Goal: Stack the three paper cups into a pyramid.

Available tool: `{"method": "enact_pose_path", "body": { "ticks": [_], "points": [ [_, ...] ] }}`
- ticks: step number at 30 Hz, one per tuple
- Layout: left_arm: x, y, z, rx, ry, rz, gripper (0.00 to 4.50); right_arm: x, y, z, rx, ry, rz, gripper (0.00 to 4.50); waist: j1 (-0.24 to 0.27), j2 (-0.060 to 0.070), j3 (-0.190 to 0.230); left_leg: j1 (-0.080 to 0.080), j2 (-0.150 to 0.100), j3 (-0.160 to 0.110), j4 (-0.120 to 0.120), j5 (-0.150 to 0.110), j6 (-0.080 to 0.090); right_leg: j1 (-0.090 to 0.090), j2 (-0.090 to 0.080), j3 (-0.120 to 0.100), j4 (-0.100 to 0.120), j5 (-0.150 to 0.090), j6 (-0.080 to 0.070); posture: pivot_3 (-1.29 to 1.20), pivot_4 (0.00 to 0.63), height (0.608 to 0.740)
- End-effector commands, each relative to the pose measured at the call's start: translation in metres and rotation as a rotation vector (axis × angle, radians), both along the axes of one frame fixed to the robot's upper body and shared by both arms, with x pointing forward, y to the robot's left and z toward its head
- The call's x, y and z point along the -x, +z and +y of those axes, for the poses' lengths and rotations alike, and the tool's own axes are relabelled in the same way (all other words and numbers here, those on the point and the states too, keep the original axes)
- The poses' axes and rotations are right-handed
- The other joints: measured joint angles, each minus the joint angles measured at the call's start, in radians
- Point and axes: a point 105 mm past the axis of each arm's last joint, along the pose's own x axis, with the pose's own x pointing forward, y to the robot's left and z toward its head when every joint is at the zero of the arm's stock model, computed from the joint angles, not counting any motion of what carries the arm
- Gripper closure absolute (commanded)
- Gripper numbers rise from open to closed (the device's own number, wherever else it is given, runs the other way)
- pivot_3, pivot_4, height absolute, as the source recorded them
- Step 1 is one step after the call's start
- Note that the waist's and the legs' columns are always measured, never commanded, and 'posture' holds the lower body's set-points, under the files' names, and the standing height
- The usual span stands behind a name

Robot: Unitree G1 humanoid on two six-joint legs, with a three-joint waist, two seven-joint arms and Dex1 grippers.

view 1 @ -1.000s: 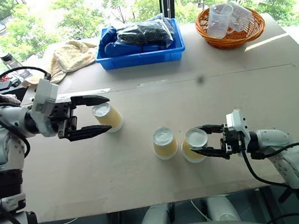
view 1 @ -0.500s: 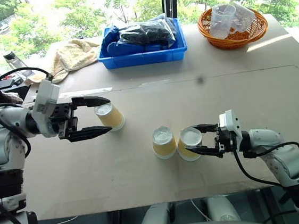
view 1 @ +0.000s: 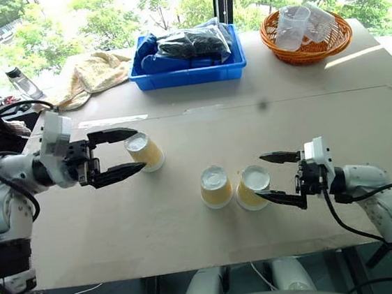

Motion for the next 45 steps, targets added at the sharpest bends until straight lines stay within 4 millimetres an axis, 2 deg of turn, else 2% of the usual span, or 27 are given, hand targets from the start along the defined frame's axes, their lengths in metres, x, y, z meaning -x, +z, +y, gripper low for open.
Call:
{"method": "enact_pose_path", "body": {
  "ticks": [1,4,6,9,11,13,17,25,33,45],
  "points": [
    [0.0,0.016,-0.006,0.077,0.152,-0.086,0.0,0.011,0.029,-0.015,-0.028,0.012,-0.051,0.04,0.005,-0.001,0.001,0.0,0.0,0.0,0.0,0.0,0.0,0.0,0.0,0.0,0.0,0.0,0.0,0.0,0.15,0.74],
    [0.003,0.02,-0.009,0.21,0.265,-0.148,0.0,0.016,0.048,-0.027,-0.038,0.0,-0.068,0.04,0.006,-0.003,0.001,0.001,0.0,0.001,0.001,0.0,0.0,0.001,0.0,0.001,0.001,0.0,0.0,0.0,0.15,0.74],
    [0.004,0.016,-0.01,0.235,0.325,-0.172,0.0,0.016,0.056,-0.031,-0.046,-0.009,-0.083,0.04,0.007,-0.003,0.001,0.003,0.0,0.001,0.001,0.0,0.0,0.004,0.0,0.001,0.0,0.0,0.0,0.0,0.15,0.74],
    [0.0,0.008,-0.008,0.293,0.47,-0.22,0.0,0.012,0.07,-0.037,-0.091,-0.026,-0.088,0.04,0.015,-0.003,0.001,0.004,0.0,0.001,0.001,0.0,0.0,0.005,0.0,0.0,0.0,0.0,0.0,0.0,0.15,0.74],
    [-0.004,-0.007,-0.009,0.258,0.57,-0.259,0.0,0.006,0.079,-0.04,-0.129,-0.049,-0.104,0.04,0.021,-0.004,0.001,0.005,0.0,0.001,0.001,0.0,0.0,0.007,0.0,0.0,-0.002,0.0,0.0,0.0,0.15,0.74],
    [-0.013,-0.011,0.006,0.305,0.742,-0.303,0.0,0.0,0.084,-0.041,-0.162,-0.068,-0.109,0.04,0.029,-0.004,0.001,0.005,0.0,0.001,0.001,0.0,0.001,0.008,0.0,0.0,-0.003,0.0,0.0,0.0,0.15,0.74],
    [-0.019,-0.019,0.009,0.308,0.865,-0.35,0.0,-0.003,0.083,-0.041,-0.154,-0.075,-0.112,0.04,0.049,-0.008,0.003,0.004,0.0,-0.001,0.002,-0.001,0.001,0.009,0.0,-0.003,-0.005,0.0,0.0,0.0,0.15,0.74],
    [-0.026,-0.039,-0.025,0.296,0.752,-0.248,0.0,-0.004,0.083,-0.038,-0.156,-0.082,-0.126,0.04,0.052,-0.008,0.003,0.003,0.0,-0.001,0.001,-0.002,0.002,0.011,0.0,-0.004,-0.011,0.001,0.001,0.0,0.15,0.74],
    [-0.045,-0.056,-0.017,0.213,0.79,-0.182,0.0,-0.002,0.082,-0.035,-0.152,-0.077,-0.131,0.04,0.051,-0.008,0.003,0.003,0.0,-0.001,0.001,-0.002,0.002,0.011,0.0,-0.004,-0.011,0.001,0.001,0.0,0.15,0.74],
    [-0.057,-0.059,-0.025,0.195,0.756,-0.123,0.0,0.0,0.08,-0.038,-0.141,-0.097,-0.145,0.04,0.05,-0.008,0.003,0.003,0.0,-0.001,0.001,-0.002,0.002,0.011,0.0,-0.004,-0.012,0.001,0.001,0.0,0.15,0.74]
  ]
}}
